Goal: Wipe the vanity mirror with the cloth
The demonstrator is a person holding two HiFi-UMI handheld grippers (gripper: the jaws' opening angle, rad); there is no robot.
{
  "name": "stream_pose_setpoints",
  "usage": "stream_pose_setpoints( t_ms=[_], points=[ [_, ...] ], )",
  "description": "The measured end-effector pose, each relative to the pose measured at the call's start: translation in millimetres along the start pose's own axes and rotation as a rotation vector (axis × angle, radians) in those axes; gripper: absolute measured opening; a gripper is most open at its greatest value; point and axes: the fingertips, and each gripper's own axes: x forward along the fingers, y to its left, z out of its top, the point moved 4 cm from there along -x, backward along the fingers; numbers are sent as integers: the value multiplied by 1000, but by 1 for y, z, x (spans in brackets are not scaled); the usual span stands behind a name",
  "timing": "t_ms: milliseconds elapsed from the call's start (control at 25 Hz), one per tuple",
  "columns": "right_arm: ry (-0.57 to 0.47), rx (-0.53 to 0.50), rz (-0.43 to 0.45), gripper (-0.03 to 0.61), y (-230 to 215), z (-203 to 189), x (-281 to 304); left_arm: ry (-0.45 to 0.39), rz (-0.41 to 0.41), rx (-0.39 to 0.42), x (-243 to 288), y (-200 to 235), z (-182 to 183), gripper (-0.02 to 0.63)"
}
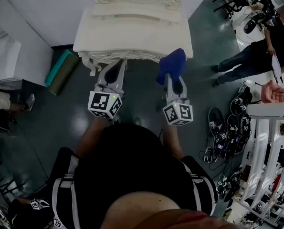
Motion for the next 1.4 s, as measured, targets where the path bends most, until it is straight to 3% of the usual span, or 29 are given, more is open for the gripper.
stream_pose_setpoints(
  t_ms=[640,1080,1400],
  points=[
    [-12,27,-14,77,19,-5,5,12,-12,-7,-10,20,2,9],
    [-26,22,-86,77,37,-16,21,9,-49,7,-16,50,14,9],
    [-23,26,-111,77,23,-18,51,19,-45,-19,11,64,4,9]
  ],
)
